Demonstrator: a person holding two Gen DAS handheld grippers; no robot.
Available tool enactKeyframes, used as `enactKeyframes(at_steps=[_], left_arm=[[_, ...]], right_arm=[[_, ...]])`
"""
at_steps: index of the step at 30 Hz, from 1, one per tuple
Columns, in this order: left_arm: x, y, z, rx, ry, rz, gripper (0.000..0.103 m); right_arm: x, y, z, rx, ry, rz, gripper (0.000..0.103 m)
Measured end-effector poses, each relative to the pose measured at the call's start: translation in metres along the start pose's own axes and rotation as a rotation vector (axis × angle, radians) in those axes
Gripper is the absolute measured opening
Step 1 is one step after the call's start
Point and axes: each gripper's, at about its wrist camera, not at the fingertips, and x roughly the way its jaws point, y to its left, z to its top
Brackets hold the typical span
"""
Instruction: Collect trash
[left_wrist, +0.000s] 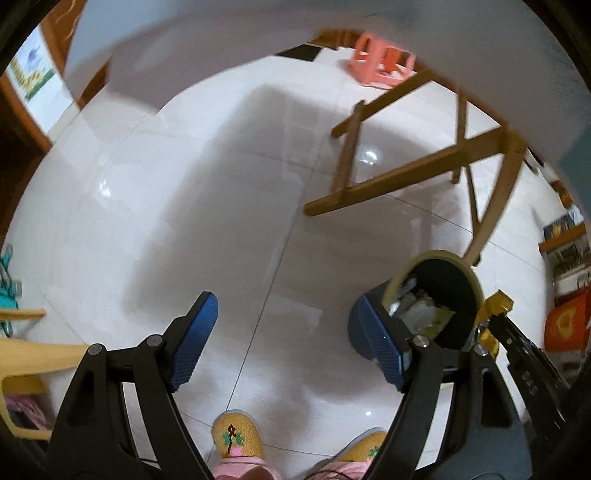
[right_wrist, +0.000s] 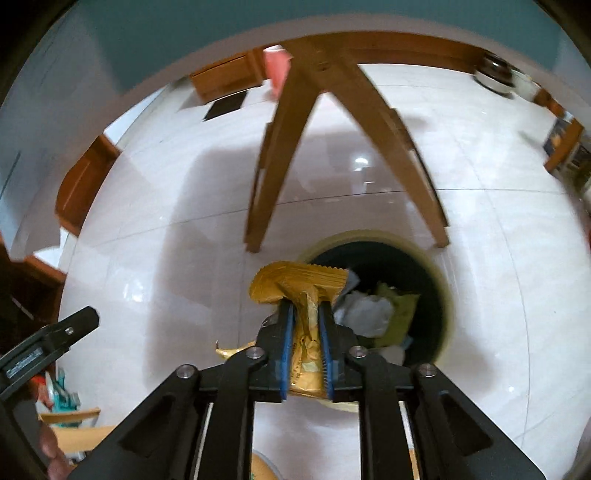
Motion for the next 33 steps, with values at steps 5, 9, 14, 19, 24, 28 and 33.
enactKeyframes(at_steps=[5,9,14,19,24,28,33], left_arm=[[-0.027,-0.046,0.011,0.067,-0.037,-0.029,0.077],[-0.048,-0.073,0.014,0.106,-0.090,-0.048,0.077],[-0.071,-0.094,0.015,0.151,-0.146,-0.026,0.077],[-0.087,-0.100,0.014,0.157,-0.137,-0.027,0.077],[-0.085,-0.107,0.017,0.130,-0.132,-0.045,0.077],[-0.082,-0.113,0.013,0.131,-0.120,-0.046,0.077],[-0.079,-0.116,0.011,0.140,-0.105,-0.030,0.077]], right_arm=[[-0.011,-0.024,0.012,0.038,-0.025,-0.013,0.043],[-0.019,-0.031,0.015,0.044,-0.042,-0.002,0.047],[-0.031,-0.039,0.011,0.060,-0.054,0.028,0.056],[-0.033,-0.044,0.010,0.060,-0.036,0.068,0.070],[-0.032,-0.044,0.010,0.051,-0.032,0.066,0.073],[-0.038,-0.044,0.010,0.058,-0.043,0.063,0.073],[-0.053,-0.042,0.017,0.043,-0.065,0.061,0.073]])
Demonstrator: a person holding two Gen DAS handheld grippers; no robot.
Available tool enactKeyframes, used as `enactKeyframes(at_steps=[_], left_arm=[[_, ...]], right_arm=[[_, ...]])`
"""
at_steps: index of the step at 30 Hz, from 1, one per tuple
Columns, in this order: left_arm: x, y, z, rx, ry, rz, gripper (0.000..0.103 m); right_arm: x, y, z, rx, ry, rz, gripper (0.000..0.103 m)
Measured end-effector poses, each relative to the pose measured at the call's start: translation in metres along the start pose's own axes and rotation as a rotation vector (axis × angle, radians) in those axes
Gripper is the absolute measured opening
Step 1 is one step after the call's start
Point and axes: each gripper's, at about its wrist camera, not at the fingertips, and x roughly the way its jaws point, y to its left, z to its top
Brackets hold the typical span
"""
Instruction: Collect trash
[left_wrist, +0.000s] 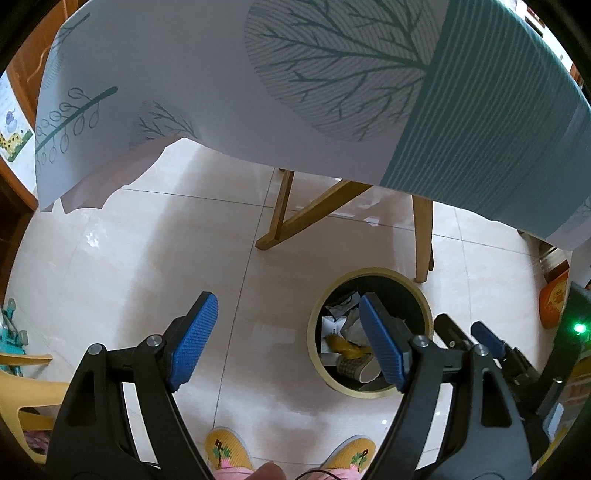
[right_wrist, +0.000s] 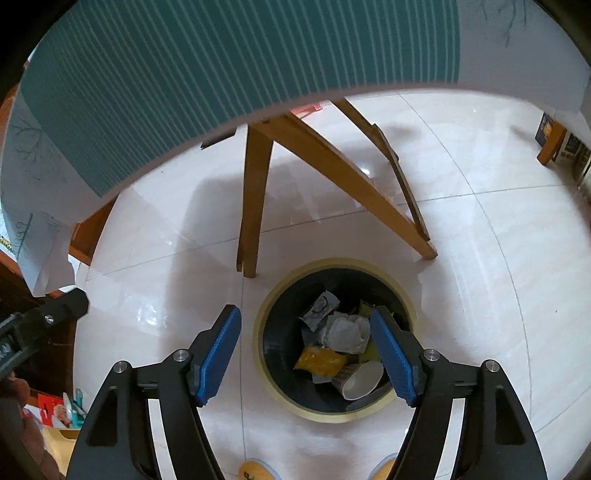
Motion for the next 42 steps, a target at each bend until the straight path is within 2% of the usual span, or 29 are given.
enactKeyframes(at_steps=[3,9,20,28,35,42], left_arm=[[-0.006,-0.004,0.004,0.005,0.009,0.006,0.077],[-0.036,-0.012,0.027,0.012,0.019,-0.001,0.077],[-0.154,-0.043,0.088,0.060,0.005,-0.045,0.077],[-0.251,-0.066,0.134,0.107,-0.063,-0.072,0.077],[-0.317,-0.086,0.164,0.127,-0.136,-0.093,0.077],[-0.356,-0.097,0.181,0.134,-0.172,-0.092,0.077]], right_arm=[[-0.017,0.004,0.010,-0.015,-0.021,-0.004,0.073],[-0.081,0.018,0.042,-0.033,-0.064,-0.007,0.073],[-0.222,0.056,0.115,-0.083,-0.102,-0.016,0.073],[-0.315,0.073,0.161,-0.108,-0.146,-0.023,0.073],[-0.391,0.086,0.204,-0.119,-0.197,-0.038,0.077],[-0.425,0.089,0.218,-0.083,-0.236,-0.045,0.079]])
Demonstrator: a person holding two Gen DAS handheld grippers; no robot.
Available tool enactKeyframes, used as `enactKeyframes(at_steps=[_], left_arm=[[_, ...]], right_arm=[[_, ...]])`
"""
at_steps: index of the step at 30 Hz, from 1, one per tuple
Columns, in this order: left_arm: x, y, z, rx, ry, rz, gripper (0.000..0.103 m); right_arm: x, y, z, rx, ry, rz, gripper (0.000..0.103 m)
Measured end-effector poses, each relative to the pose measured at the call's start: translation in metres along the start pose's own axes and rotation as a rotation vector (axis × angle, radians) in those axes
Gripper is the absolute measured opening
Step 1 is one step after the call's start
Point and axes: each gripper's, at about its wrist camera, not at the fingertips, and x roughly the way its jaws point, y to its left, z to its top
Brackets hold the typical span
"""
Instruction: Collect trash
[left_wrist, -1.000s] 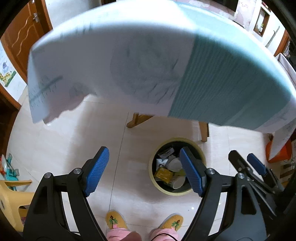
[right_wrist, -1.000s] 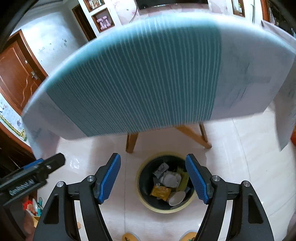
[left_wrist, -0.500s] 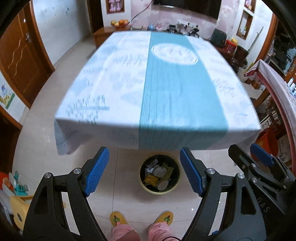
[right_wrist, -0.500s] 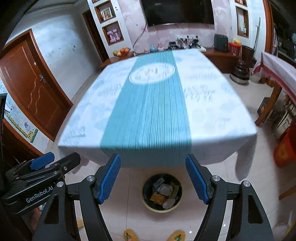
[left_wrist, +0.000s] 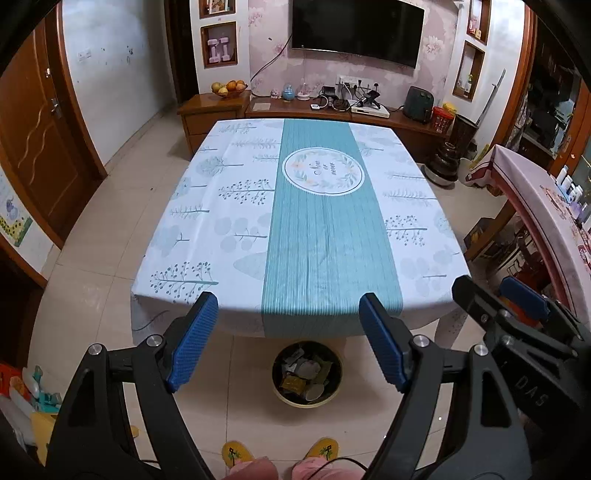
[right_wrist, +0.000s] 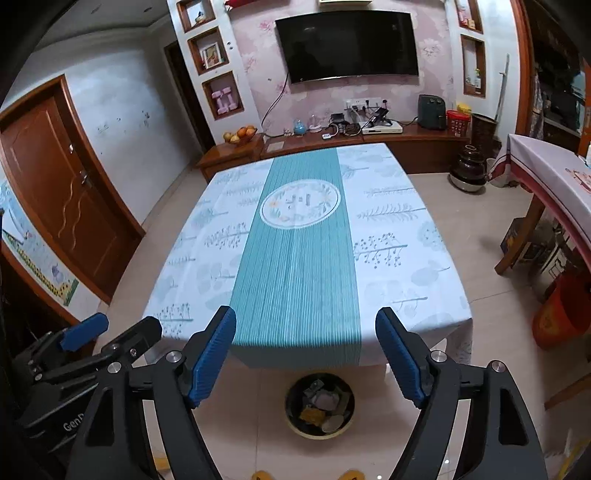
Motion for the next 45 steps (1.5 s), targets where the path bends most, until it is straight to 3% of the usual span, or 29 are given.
enactKeyframes(at_steps=[16,45], left_arm=[[-0.015,-0.005,0.010,-0.002,-0.053,0.010,0.077],[-0.001,-0.024,0.013,0.009,-0.042,0.013,0.077]], right_arm=[[-0.014,0.010,0.005,-0.045,-0.049,-0.068,0.080],[-0.010,-0.012,0.007,-0.054,-0.080,-0.098,0.080]])
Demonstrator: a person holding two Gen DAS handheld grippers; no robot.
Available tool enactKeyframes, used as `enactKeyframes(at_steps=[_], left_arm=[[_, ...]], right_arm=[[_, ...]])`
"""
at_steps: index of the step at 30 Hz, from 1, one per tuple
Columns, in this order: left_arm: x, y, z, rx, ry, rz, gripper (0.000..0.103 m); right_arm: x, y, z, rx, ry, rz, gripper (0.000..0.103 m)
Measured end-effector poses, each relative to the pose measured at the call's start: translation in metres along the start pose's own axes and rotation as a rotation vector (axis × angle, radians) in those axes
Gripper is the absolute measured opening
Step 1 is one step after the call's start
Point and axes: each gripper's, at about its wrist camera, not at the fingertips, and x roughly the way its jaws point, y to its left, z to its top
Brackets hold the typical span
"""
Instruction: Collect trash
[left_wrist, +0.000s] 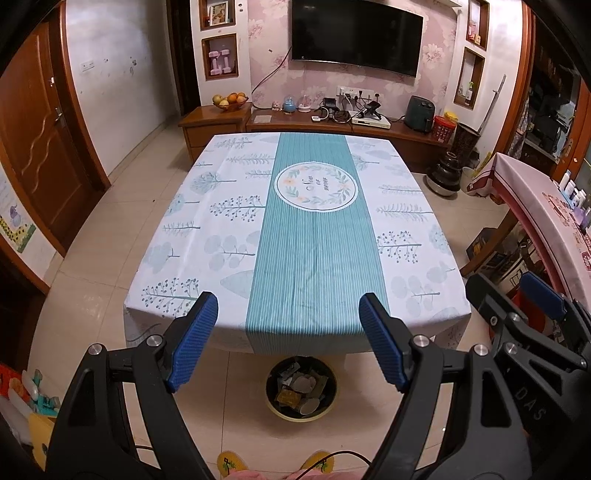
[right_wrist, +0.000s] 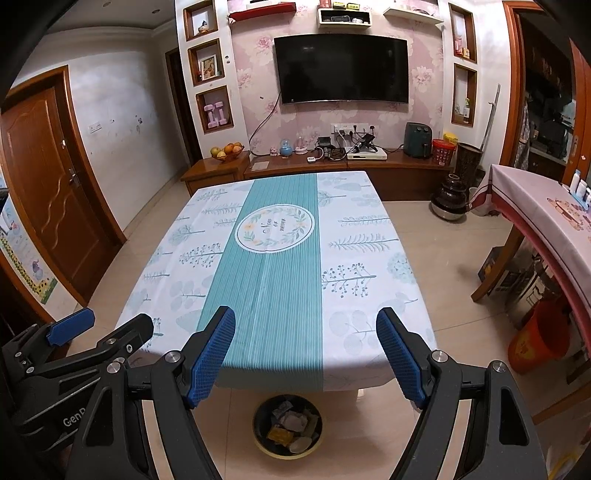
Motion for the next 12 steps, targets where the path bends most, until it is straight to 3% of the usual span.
enactKeyframes(at_steps=[12], left_arm=[[0.0018,-0.0045,-0.0040,0.003,0.006,-0.002,0.077]], right_arm=[[0.0003,-0.0007,-0.0011,0.005,-0.001,-0.002,0.080]])
